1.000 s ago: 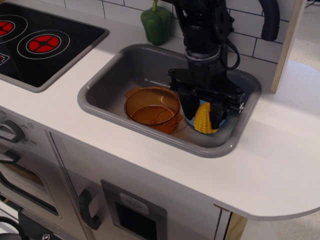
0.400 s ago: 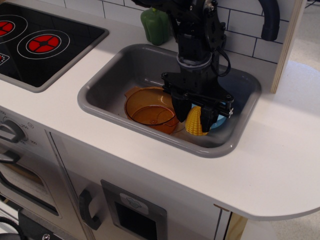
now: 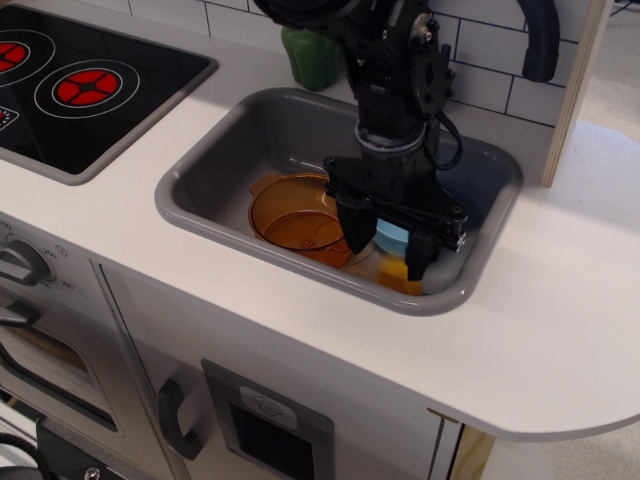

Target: Take corn out of bowl sink

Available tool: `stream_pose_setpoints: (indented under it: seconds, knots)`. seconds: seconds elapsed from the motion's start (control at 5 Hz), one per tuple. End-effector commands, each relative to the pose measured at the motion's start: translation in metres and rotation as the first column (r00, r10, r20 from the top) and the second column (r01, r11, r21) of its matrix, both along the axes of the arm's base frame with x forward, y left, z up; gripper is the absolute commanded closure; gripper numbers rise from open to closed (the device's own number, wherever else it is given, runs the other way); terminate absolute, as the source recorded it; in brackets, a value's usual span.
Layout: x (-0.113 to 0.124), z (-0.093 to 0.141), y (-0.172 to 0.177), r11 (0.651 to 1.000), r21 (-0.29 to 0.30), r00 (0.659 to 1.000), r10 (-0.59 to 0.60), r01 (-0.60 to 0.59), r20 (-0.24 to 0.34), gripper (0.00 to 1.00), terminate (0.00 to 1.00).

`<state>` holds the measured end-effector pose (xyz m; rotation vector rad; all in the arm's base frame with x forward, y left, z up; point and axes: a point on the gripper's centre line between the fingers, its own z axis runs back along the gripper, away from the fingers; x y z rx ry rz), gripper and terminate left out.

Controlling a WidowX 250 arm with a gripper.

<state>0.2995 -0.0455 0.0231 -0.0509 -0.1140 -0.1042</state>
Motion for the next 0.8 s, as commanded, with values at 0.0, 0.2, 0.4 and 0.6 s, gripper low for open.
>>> stream_pose_setpoints:
  seconds: [0.0, 0.2, 0.4, 0.6]
  knots:
    - [0.012, 0.035, -0.002, 0.998, -0.063, 0.997, 0.005, -0.001, 0.072, 0.0, 0.0]
    - [0.019, 0.049, -0.005, 0.996, -0.082, 0.996, 0.026, -0.018, 0.088, 0.0, 0.0]
    - [0.026, 0.061, -0.006, 0.993, -0.101, 0.994, 0.064, -0.055, 0.091, 0.0, 0.0]
    - [0.026, 0.061, -0.006, 0.993, -0.101, 0.994, 0.064, -0.055, 0.091, 0.0, 0.0]
